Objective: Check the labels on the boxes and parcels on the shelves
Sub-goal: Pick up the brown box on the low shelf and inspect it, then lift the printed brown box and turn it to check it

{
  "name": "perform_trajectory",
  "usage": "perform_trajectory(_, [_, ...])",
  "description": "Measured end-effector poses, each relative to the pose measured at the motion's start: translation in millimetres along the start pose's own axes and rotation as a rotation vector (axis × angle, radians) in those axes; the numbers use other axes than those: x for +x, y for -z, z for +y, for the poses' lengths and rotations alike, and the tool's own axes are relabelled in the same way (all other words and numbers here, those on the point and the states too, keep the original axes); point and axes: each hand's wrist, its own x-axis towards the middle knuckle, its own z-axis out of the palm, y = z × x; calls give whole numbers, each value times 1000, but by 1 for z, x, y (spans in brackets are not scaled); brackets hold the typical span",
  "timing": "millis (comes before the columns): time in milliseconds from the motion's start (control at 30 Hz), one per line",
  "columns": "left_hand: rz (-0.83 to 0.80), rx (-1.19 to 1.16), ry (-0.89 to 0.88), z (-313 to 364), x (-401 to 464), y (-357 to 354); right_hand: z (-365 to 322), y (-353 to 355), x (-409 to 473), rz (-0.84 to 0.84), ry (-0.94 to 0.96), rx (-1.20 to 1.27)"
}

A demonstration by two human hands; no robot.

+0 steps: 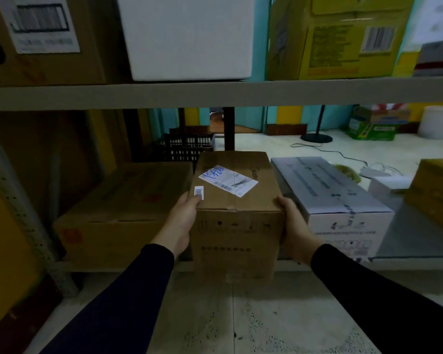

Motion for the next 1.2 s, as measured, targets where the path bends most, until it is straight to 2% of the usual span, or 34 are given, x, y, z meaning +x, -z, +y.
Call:
perform_trajectory(367, [32, -10, 60, -21, 103, -41, -6, 15, 114, -50, 21, -55])
perform_trajectory(533, [65, -7, 16, -31, 133, -49, 4, 22, 155, -73, 20, -56])
perform_trajectory(933, [150, 69, -19, -23, 160, -66, -5, 18, 188, -74, 51, -71])
perform_trajectory(1100, [199, 166, -32, -10, 146, -69, -17, 9, 174, 5, 51, -190])
perform_trajectory(1200, [276, 187, -109, 3, 129, -59, -27, 13, 170, 200, 233, -491])
